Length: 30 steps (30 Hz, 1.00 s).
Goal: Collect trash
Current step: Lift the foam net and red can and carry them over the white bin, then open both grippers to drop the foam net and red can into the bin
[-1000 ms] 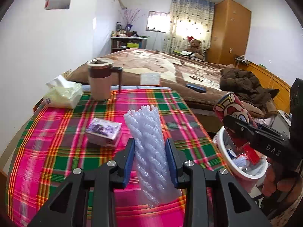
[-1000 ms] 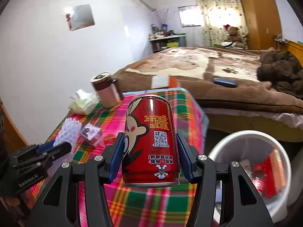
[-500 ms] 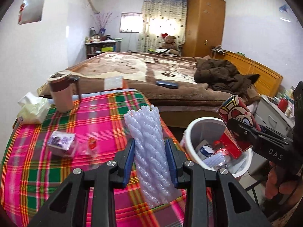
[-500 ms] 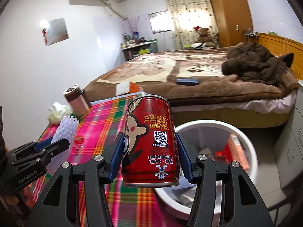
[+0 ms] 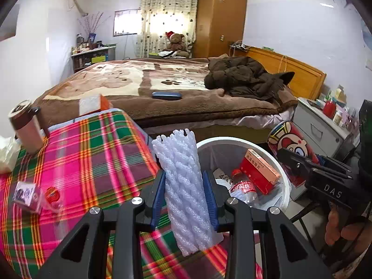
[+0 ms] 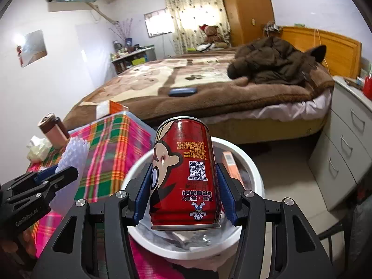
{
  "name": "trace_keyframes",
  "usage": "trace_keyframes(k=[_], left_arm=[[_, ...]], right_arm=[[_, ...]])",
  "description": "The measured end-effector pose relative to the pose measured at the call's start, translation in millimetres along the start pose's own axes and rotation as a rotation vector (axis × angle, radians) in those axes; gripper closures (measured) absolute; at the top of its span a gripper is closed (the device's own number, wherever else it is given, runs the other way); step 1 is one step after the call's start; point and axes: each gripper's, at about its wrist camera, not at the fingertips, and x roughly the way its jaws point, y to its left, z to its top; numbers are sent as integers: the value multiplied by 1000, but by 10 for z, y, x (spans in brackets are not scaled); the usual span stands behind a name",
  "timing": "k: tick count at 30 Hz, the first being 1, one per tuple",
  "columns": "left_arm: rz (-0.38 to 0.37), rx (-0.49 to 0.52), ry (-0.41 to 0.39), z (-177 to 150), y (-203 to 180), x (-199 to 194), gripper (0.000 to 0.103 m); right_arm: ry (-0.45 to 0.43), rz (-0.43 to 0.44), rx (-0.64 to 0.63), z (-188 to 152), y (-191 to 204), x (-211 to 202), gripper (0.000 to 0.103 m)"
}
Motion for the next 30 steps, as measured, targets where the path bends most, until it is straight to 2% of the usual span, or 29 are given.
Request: trace_keyframes(k=[7, 17, 20, 22, 25, 30], left_arm=[[-20, 60, 27, 31, -234, 221, 69], [-60, 38, 90, 45, -303, 487, 68], [-79, 14, 108, 51, -301, 554, 60], [-69, 22, 103, 43, -308, 554, 43], [-84, -1, 112, 39, -273, 543, 40], [-64, -9, 95, 37, -216, 464, 36]], right_arm=[[40, -38, 24, -46, -148, 124, 48], [113, -77, 17, -94, -251, 352, 48], [118, -85, 13, -95, -265, 380, 48], [112, -84, 5, -90, -258, 352, 48], [106, -92, -2, -79, -250, 335, 40], [100, -93, 5, -95, -238, 301, 39]])
